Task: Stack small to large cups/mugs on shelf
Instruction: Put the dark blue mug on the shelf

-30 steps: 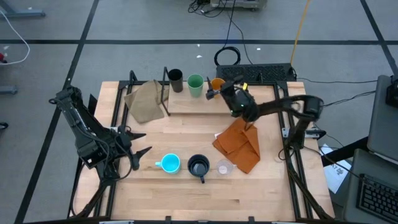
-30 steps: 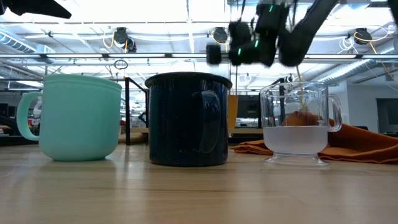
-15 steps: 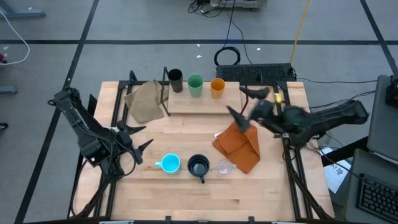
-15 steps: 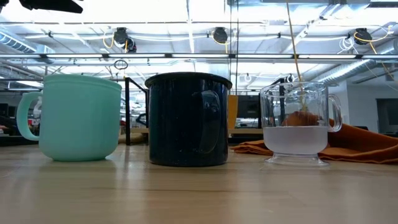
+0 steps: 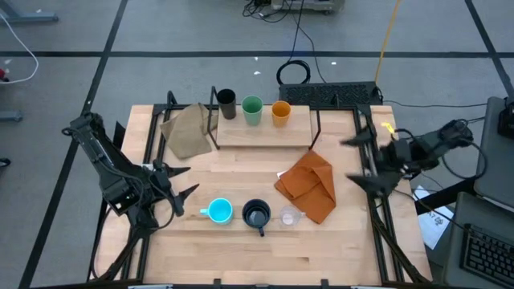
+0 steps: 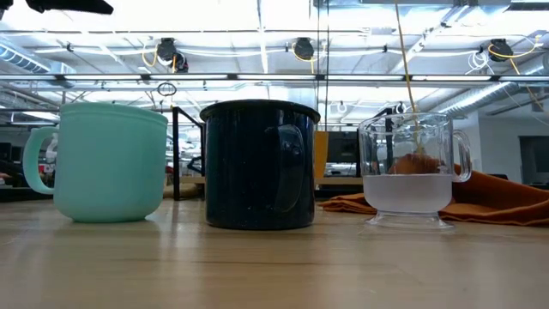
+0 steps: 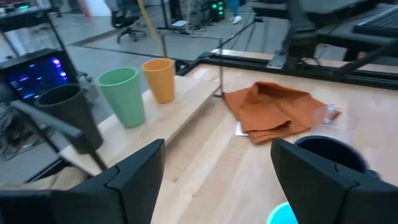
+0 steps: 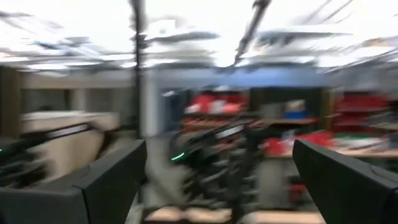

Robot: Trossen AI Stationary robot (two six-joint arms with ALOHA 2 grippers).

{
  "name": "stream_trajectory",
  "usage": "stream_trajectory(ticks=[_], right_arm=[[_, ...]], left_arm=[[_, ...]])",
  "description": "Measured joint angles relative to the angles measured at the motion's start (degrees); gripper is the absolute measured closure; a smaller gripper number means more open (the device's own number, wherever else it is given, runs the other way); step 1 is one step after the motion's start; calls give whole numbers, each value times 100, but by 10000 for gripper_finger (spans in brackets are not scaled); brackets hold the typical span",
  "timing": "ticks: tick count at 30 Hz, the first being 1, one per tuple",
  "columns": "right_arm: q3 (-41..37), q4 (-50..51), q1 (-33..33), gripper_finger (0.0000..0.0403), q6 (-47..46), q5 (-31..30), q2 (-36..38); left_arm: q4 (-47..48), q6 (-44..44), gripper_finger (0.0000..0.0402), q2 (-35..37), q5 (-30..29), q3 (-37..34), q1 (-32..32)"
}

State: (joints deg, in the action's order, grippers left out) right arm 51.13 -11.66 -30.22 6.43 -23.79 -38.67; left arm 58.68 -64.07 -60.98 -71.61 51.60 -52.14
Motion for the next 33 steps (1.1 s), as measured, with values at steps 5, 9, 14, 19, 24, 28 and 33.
stream_trajectory(ticks=[5,9,14,19,24,28,33], right_arm=[[-277,926,-638,9,-300,-542,-93],[-927,406,-650,9,-115,-1294,-470],[-1789,-1641,-417,9,846,-1382,-970],[-2431,-3595,-236,9,1463,-1378,-1339],[-2875,-4351,-60,9,1173,-1376,-1436],[-2990,-4353,18,9,1161,-1371,-1444],[-2988,-4435,18,9,1158,-1365,-1460]], left_arm=[[-771,725,110,91,42,4,-124],[-1008,1098,110,118,148,6,-127],[-1071,1251,110,148,-1,6,-99],[-1194,1345,110,146,-167,6,20],[-1237,1285,110,146,-473,6,355],[-1233,1225,110,146,-499,6,759],[-1632,911,110,137,211,6,1296]])
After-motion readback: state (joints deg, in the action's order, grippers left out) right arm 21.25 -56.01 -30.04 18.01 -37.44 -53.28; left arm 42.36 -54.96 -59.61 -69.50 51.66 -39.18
